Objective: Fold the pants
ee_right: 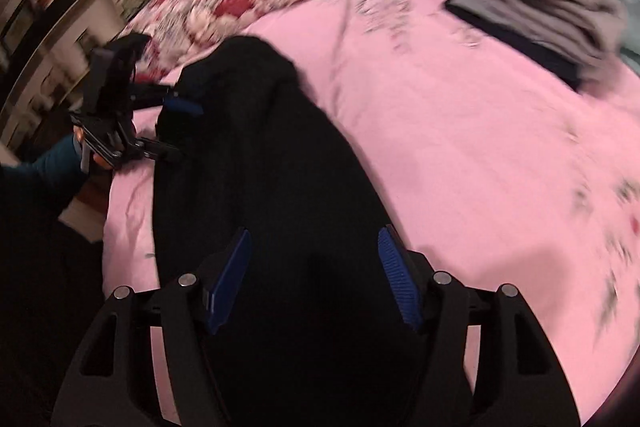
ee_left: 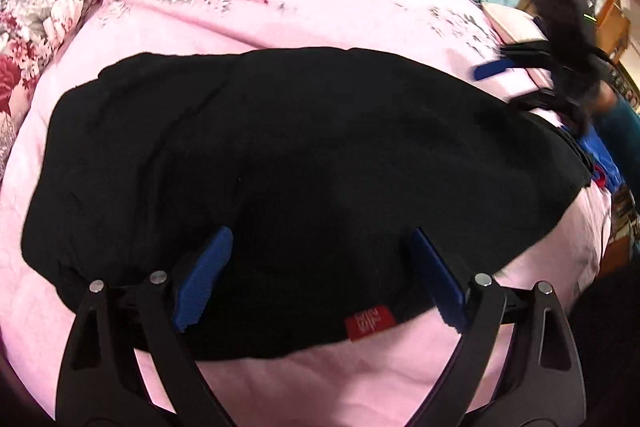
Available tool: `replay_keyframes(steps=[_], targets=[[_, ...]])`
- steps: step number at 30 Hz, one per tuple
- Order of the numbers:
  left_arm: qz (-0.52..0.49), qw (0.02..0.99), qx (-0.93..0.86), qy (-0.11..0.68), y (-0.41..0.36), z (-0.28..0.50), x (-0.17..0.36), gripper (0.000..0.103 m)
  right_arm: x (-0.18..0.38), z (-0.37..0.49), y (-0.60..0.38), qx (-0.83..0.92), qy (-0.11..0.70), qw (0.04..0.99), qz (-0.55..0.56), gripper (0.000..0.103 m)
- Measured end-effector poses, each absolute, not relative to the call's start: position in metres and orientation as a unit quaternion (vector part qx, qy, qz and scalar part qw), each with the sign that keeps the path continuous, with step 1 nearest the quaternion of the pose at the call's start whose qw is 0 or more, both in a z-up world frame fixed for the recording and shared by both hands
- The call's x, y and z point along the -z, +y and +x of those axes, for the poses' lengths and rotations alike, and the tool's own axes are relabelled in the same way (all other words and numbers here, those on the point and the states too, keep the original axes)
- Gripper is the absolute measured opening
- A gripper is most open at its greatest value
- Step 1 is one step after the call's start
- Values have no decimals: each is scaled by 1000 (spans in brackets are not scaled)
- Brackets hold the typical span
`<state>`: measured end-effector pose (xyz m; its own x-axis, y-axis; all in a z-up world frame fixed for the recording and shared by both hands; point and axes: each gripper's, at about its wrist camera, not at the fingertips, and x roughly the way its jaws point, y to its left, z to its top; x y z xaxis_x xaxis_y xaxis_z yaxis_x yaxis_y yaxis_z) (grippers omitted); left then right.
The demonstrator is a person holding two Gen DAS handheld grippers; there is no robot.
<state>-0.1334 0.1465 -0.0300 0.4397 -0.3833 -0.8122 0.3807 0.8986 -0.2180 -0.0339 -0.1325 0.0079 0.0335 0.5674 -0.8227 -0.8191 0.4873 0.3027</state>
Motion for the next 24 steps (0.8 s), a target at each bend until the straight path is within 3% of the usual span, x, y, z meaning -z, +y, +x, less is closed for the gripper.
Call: replay_keyframes(steps=[6, 10, 15, 21, 24], targets=[[-25, 840, 217, 496, 152, -120, 26, 92, 23, 6, -120, -526, 537, 652, -101, 66], [-16, 835, 215, 506, 148, -113, 30, 92, 7, -10, -127, -577, 539, 609, -81, 66], [-21, 834, 213, 509, 148, -108, 33, 92, -15, -41, -119, -629, 514, 571, -113, 67], [-21, 835, 214, 506, 150, -110, 32, 92, 15, -35, -92, -590, 539, 574, -177, 69], [-26, 835, 217, 504, 150, -111, 32, 92, 13, -34, -82, -631, 543, 541, -123, 71]])
